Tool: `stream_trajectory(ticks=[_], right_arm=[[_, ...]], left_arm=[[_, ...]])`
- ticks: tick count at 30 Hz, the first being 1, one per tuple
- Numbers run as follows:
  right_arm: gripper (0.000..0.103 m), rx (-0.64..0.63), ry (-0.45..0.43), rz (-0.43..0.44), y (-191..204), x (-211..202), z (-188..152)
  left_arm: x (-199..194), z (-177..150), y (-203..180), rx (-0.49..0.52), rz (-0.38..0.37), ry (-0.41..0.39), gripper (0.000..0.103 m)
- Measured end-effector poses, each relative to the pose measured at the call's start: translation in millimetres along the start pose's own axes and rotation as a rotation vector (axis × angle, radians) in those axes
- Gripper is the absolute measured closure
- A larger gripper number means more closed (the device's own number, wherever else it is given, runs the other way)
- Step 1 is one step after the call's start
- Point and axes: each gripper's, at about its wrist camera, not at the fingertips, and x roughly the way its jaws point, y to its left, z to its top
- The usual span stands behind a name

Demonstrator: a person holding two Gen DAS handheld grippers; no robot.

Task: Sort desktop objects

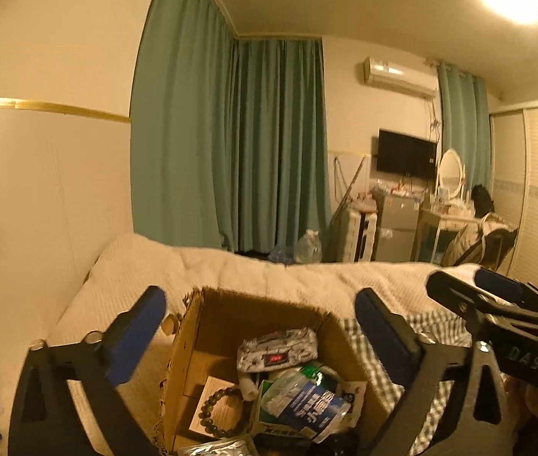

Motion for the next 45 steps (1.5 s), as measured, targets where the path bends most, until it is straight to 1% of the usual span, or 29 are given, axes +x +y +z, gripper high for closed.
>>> stream_trajectory(ticks=[1, 2, 7, 10, 13, 14, 16, 18, 24, 28, 31, 33, 35, 39, 42, 45], right_arm=[[0.005, -0.01, -0.012, -0.003, -3.2, -5.5, 1.7], [0.0, -0.019, -0.026, -0.014, -6.4, -11.2, 3.6], [0.0, -0.069, -0.092, -0.051, -22.3, -44.3, 11.4], [0.0, -0.115, -0.096, -0.09, -30.5, -58.7, 6.7], [0.0, -0.145, -0.095, -0.095, -37.1, -70.3, -1.9], [0.0, -0.144, -0.09, -0.097, -40.3, -71.3, -5.6], [0.0, -0.13, -0.077, -0.103, -47.3, -70.1, -12.1], [0.0, -0.108, -0.068, -0.114, -56.3, -68.0, -18.4], [0.0, -0.027, -0.059, -0.146, -84.6, -64.9, -39.1], [0.0, 0.029, -0.043, -0.154, -104.9, -60.4, -54.0], [0.0, 0.02, -0.018, -0.175, -112.7, -53.9, -62.7], [0.0, 0.012, -0.007, -0.187, -116.6, -51.2, -66.7], [0.0, 0.013, 0.008, -0.19, -121.6, -49.2, -71.1], [0.0, 0.024, 0.035, -0.189, -126.6, -45.5, -77.3], [0.0, 0.025, 0.053, -0.188, -126.6, -42.8, -80.2], [0.0, 0.012, 0.055, -0.188, -121.1, -40.2, -81.7]], left_arm=[[-3.6, 2.2, 0.2, -0.01, -0.005, -0.011, 0.0], [-5.9, 3.8, 0.4, -0.017, -0.007, -0.017, 0.0], [-22.3, 8.1, -9.1, -0.027, -0.029, -0.044, 0.0], [-28.0, 8.4, -20.6, -0.015, -0.03, -0.056, 0.0], [-29.9, 6.8, -32.6, -0.012, -0.018, -0.058, 0.0], [-28.6, 5.3, -37.1, -0.019, -0.027, -0.053, 0.0], [-25.5, 2.2, -43.4, -0.028, -0.057, -0.035, 0.0], [-21.1, -1.6, -50.0, -0.03, -0.062, -0.012, 0.0], [-2.3, -19.6, -75.1, 0.001, -0.019, 0.044, 0.0], [9.0, -38.4, -91.8, -0.002, -0.017, 0.078, 0.0], [20.4, -53.3, -102.1, 0.001, -0.003, 0.118, 0.0], [26.0, -63.2, -109.8, 0.021, 0.006, 0.139, 0.0], [29.0, -70.9, -117.2, 0.051, 0.012, 0.149, 0.0], [26.6, -78.8, -131.0, 0.091, -0.003, 0.149, 0.0], [21.6, -79.5, -137.8, 0.107, -0.016, 0.138, 0.0], [19.3, -78.7, -139.0, 0.104, -0.014, 0.134, 0.0]])
